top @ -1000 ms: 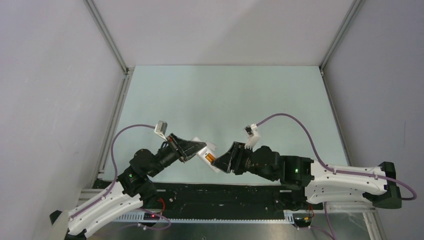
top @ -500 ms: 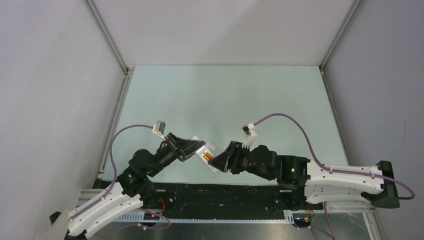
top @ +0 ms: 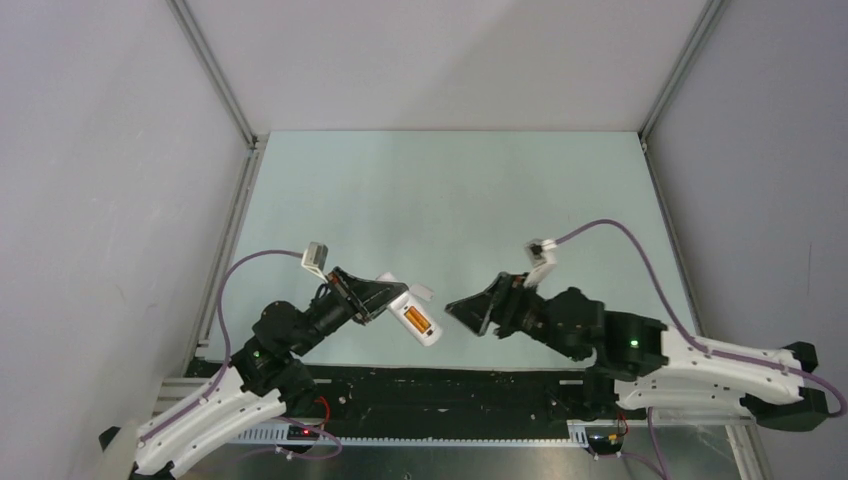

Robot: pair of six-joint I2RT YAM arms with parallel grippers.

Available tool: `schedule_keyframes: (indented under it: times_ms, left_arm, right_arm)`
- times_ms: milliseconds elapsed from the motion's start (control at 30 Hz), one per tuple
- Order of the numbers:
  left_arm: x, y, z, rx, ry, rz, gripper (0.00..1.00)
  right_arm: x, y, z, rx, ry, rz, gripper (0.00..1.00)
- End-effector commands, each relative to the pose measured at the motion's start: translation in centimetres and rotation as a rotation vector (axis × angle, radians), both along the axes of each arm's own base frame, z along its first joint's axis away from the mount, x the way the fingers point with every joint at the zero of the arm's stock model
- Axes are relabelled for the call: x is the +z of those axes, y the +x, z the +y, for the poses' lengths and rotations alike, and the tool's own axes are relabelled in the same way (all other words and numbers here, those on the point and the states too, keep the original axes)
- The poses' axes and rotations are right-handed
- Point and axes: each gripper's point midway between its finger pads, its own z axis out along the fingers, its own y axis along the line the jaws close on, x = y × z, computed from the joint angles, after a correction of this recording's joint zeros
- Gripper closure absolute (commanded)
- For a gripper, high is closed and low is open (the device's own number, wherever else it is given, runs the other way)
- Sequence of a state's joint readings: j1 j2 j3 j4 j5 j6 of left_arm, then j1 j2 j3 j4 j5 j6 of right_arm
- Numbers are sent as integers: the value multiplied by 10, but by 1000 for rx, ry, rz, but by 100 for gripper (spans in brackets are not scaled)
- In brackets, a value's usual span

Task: Load the batteries into the remote control
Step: Load the battery into the remote control, then pick up the battery cover at the center of the board.

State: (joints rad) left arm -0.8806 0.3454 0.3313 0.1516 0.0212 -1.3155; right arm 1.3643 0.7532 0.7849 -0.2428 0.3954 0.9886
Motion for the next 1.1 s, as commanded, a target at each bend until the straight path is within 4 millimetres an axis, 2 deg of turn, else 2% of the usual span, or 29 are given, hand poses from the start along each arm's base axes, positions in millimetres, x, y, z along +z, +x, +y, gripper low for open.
schedule_keyframes:
  times_ms: [0, 67, 100, 133, 167, 200, 233, 267, 300, 333, 367, 400, 433, 467, 500, 533, 567, 633, 667, 700, 733, 767, 800, 833, 933, 1000, 1067]
  left_arm:
    - [10, -3, 8, 21, -2, -51, 100]
    - [6, -1, 13, 48, 22, -50, 100]
    - [6, -1, 15, 56, 30, -50, 100]
    - [7, -1, 19, 71, 41, -57, 100]
    - [-2, 0, 20, 75, 86, -42, 100]
    - [4, -2, 24, 85, 84, -52, 100]
    - [-1, -1, 26, 91, 114, -48, 100]
    - [6, -4, 28, 93, 105, -59, 100]
    - [9, -5, 30, 90, 104, -64, 100]
    - [18, -8, 32, 89, 88, -79, 100]
    - [22, -9, 32, 84, 86, -91, 100]
    - [32, -12, 34, 83, 72, -107, 100]
    - [35, -13, 35, 79, 73, -117, 100]
    - [43, -15, 36, 78, 64, -128, 100]
    - [44, -15, 36, 75, 65, -131, 100]
    - [48, -17, 37, 74, 58, -136, 100]
    - [50, -17, 37, 70, 54, -136, 100]
    - [52, -20, 40, 69, 43, -139, 100]
    - [51, -20, 40, 72, 44, -134, 100]
    - [50, -20, 42, 75, 41, -134, 100]
    - [48, -20, 42, 79, 42, -126, 100]
    - [46, -20, 43, 80, 43, -123, 100]
    - [45, -19, 43, 80, 43, -118, 100]
    - [45, -19, 42, 79, 44, -116, 100]
    - [46, -20, 42, 75, 43, -116, 100]
    - [48, -20, 44, 81, 36, -119, 100]
    - [48, -20, 45, 87, 34, -122, 100]
  right_arm:
    - [0, 29, -60, -169, -118, -119, 21]
    - [-13, 42, -81, -233, -195, -126, 22]
    - [-26, 44, -88, -236, -255, -115, 23]
    - [-38, 50, -90, -241, -310, -98, 23]
    - [-50, 52, -92, -232, -359, -81, 23]
    - [-65, 57, -89, -204, -416, -52, 23]
    - [-73, 60, -85, -184, -439, -38, 23]
    - [-92, 64, -77, -125, -498, -6, 24]
    - [-94, 70, -69, -94, -499, -14, 24]
    - [-112, 74, -60, -23, -556, 2, 24]
    - [-109, 82, -50, -5, -545, -28, 24]
    - [-125, 87, -43, 51, -605, -38, 24]
    - [-121, 95, -31, 69, -596, -81, 24]
    - [-134, 100, -24, 118, -649, -110, 24]
    - [-130, 109, -14, 145, -654, -177, 24]
    - [-146, 110, -6, 197, -684, -169, 24]
    - [-142, 117, 4, 233, -691, -230, 24]
    - [-164, 121, 23, 318, -742, -263, 24]
    - [-162, 124, 32, 335, -734, -290, 24]
    - [-177, 124, 38, 381, -766, -295, 24]
    - [-175, 128, 46, 394, -763, -315, 24]
    - [-191, 128, 50, 437, -790, -313, 24]
    - [-189, 131, 57, 449, -786, -331, 24]
    - [-203, 131, 61, 485, -809, -331, 24]
    - [-216, 132, 74, 544, -837, -373, 24]
    - [-232, 135, 76, 561, -878, -369, 24]
    - [-240, 140, 76, 556, -907, -371, 24]
